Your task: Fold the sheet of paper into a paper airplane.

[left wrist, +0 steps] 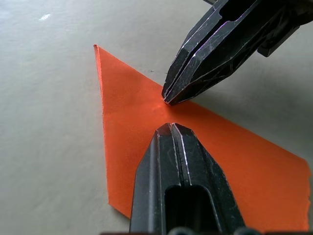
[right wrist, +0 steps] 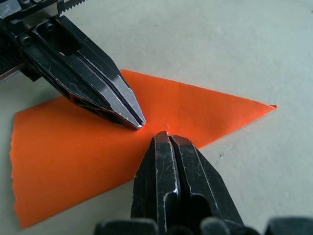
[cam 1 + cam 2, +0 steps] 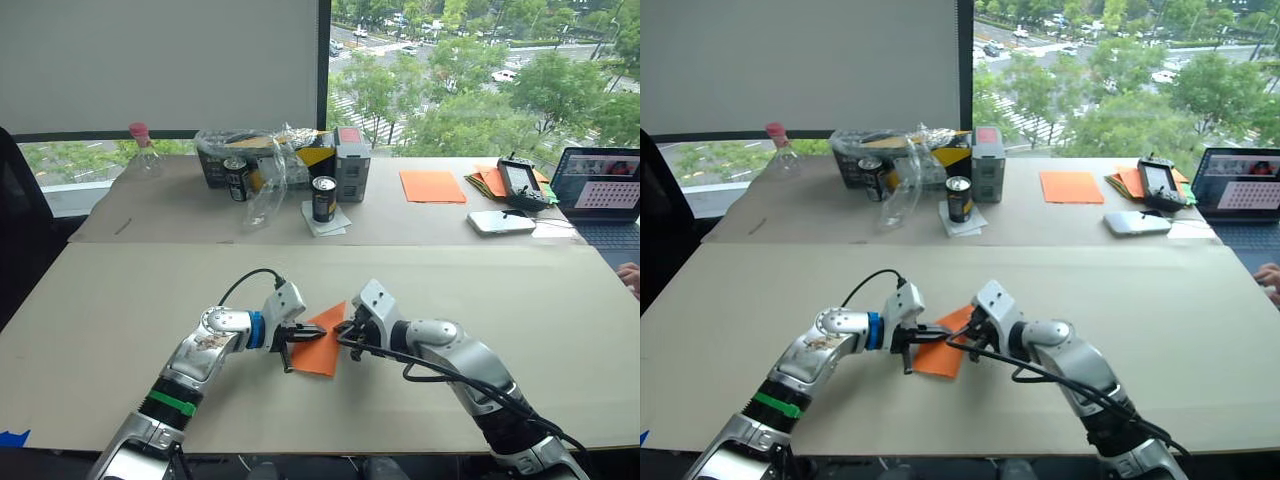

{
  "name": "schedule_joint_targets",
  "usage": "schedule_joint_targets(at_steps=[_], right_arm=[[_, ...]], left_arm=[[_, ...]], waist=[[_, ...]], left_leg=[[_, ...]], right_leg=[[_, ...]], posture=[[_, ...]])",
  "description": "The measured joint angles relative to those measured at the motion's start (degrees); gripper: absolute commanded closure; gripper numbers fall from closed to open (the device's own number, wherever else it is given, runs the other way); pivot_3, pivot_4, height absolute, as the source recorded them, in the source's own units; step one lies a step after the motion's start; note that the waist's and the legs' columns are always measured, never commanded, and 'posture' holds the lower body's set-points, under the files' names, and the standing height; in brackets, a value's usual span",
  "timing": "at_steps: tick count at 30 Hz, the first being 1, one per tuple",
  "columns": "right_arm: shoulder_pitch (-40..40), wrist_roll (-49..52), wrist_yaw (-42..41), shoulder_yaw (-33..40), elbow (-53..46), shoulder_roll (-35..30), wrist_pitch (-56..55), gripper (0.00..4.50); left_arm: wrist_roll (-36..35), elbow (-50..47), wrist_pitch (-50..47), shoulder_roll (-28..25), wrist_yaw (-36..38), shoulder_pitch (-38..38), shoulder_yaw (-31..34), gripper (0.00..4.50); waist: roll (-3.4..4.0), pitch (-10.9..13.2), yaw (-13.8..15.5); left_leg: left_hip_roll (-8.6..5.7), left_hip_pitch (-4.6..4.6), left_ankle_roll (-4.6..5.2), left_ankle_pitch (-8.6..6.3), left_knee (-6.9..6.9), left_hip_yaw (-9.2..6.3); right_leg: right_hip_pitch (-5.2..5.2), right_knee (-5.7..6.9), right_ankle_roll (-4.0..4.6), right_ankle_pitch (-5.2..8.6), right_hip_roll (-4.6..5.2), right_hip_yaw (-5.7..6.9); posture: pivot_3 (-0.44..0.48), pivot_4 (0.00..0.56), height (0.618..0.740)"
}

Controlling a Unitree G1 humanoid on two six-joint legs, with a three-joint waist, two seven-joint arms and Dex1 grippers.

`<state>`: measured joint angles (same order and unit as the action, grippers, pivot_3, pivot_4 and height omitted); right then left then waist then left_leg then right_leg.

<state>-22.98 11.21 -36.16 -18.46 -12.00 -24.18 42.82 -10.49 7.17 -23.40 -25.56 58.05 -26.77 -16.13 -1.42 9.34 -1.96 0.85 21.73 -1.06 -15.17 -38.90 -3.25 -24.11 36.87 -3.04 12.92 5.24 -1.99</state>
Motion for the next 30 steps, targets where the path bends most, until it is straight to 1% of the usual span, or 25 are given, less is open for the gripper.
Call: schedule_joint_targets(at_steps=[3, 8, 11, 14, 19, 25, 30], right_arm=[[0.2, -1.5, 0.1, 0.1, 0.8, -0.7, -4.1, 4.5], [-2.1, -3.6, -0.2, 1.1, 7.0, 0.0, -11.7, 4.5], [-3.2, -4.5, -1.1, 0.9, 11.4, 0.9, -14.2, 4.5], [-3.7, -5.6, -2.1, 0.7, 13.6, 1.5, -16.6, 4.5], [-4.5, -7.7, -2.4, 0.3, 16.1, 2.1, -19.0, 4.5], [-7.9, -9.4, 0.2, 0.9, 21.8, 3.8, -20.0, 4.5], [-9.9, -10.4, 0.3, 1.2, 25.4, 4.4, -21.3, 4.5]], left_arm=[[0.0, 0.0, 0.0, 0.0, 0.0, 0.1, 0.0, 4.48], [0.0, -0.4, -0.2, -0.1, 0.0, 0.2, 0.0, 4.48], [0.0, -0.9, -0.5, -0.3, -0.1, 0.5, 0.1, 4.48], [0.0, -1.5, -0.8, -0.8, -0.3, 0.7, 0.2, 4.48], [0.0, -2.3, -1.7, -1.1, -0.7, 1.2, 0.3, 4.48], [-0.4, -3.6, -3.2, -1.1, -0.8, 2.2, 0.5, 4.48], [-0.8, -4.0, -4.1, -1.2, -0.8, 2.4, 0.6, 4.48]], waist=[[0.0, 0.0, 0.0], [0.0, 0.0, -0.1], [0.0, 0.0, -0.2], [0.0, 0.0, -0.3], [0.01, 0.0, -0.5], [0.02, 0.0, -0.5], [0.02, 0.0, -0.3]], left_leg=[[0.0, 0.0, 0.0, 0.0, 0.0, 0.01], [0.0, 0.0, 0.0, 0.0, 0.0, 0.0], [0.01, 0.0, 0.0, 0.0, 0.01, 0.01], [0.01, -0.01, 0.0, 0.0, 0.02, 0.0], [0.02, -0.22, 0.0, 0.0, 0.03, 0.01], [0.02, -0.6, 0.01, -0.01, 0.08, 0.03], [0.02, -0.62, 0.02, -0.01, 0.08, 0.02]], right_leg=[[-0.01, 0.0, 0.0, 0.0, 0.0, 0.0], [-0.01, 0.0, 0.0, 0.0, -0.01, 0.0], [-0.02, 0.0, 0.0, 0.0, -0.02, 0.0], [-0.02, 0.0, 0.0, 0.0, -0.03, -0.01], [0.13, 0.02, 0.0, 0.0, -0.04, -0.03], [0.51, 0.01, 0.0, 0.01, -0.04, -0.05], [0.59, -0.07, 0.0, 0.01, -0.03, -0.04]], posture=[[0.0, 0.15, 0.715], [0.0, 0.15, 0.715], [0.0, 0.15, 0.715], [0.0, 0.15, 0.715], [0.0, 0.15, 0.715], [0.0, 0.15, 0.715], [0.0, 0.15, 0.715]])
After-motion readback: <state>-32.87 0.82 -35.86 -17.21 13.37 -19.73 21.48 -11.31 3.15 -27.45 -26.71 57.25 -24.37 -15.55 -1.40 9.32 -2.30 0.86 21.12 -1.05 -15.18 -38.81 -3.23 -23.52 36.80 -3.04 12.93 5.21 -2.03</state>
